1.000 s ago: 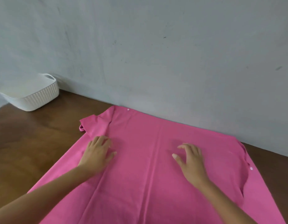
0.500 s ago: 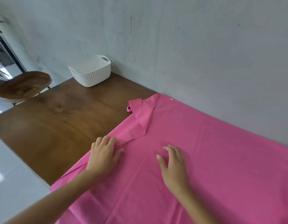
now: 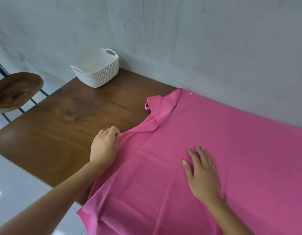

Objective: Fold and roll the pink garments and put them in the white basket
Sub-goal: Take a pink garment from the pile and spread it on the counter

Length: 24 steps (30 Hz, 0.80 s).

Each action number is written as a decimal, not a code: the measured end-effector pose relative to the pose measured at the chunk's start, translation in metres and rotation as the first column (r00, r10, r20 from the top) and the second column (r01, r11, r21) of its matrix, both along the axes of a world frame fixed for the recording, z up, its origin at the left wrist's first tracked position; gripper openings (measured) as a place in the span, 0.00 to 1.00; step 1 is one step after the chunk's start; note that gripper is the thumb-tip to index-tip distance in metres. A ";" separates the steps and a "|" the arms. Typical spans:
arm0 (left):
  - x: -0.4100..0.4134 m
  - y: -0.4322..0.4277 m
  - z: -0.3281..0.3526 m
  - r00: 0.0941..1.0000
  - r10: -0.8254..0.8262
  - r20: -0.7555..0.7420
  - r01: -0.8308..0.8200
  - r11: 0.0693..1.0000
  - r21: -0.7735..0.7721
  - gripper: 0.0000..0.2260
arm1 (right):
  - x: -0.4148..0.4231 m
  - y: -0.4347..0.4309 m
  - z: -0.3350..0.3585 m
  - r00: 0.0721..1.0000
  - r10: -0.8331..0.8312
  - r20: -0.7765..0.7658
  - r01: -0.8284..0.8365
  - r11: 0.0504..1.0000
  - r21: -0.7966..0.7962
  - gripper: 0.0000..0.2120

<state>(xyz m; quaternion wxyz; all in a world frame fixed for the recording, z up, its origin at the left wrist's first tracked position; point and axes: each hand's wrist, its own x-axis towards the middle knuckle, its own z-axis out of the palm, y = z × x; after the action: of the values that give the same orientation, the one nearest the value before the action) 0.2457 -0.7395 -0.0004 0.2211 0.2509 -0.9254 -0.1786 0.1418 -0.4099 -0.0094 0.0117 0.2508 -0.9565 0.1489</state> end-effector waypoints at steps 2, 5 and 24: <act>0.002 -0.024 -0.006 0.999 -0.002 0.045 0.003 0.999 -0.037 0.07 | 0.000 0.000 0.000 1.000 -0.012 0.009 0.012 1.000 0.022 0.31; 0.006 -0.048 -0.011 0.998 0.002 0.062 0.002 0.998 -0.066 0.07 | 0.001 -0.001 0.000 1.000 -0.024 0.004 0.024 0.999 0.038 0.31; 0.152 -0.009 0.015 0.984 0.059 0.171 -0.106 0.954 0.280 0.13 | 0.079 -0.031 -0.005 0.999 0.014 -0.040 -0.016 0.999 -0.039 0.30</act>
<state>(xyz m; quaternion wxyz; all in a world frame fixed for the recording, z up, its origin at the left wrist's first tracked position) 0.3978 -0.7485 0.0147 0.1142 0.3324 -0.8930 -0.2812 0.2204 -0.4405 -0.0144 0.0344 0.2605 -0.9511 0.1625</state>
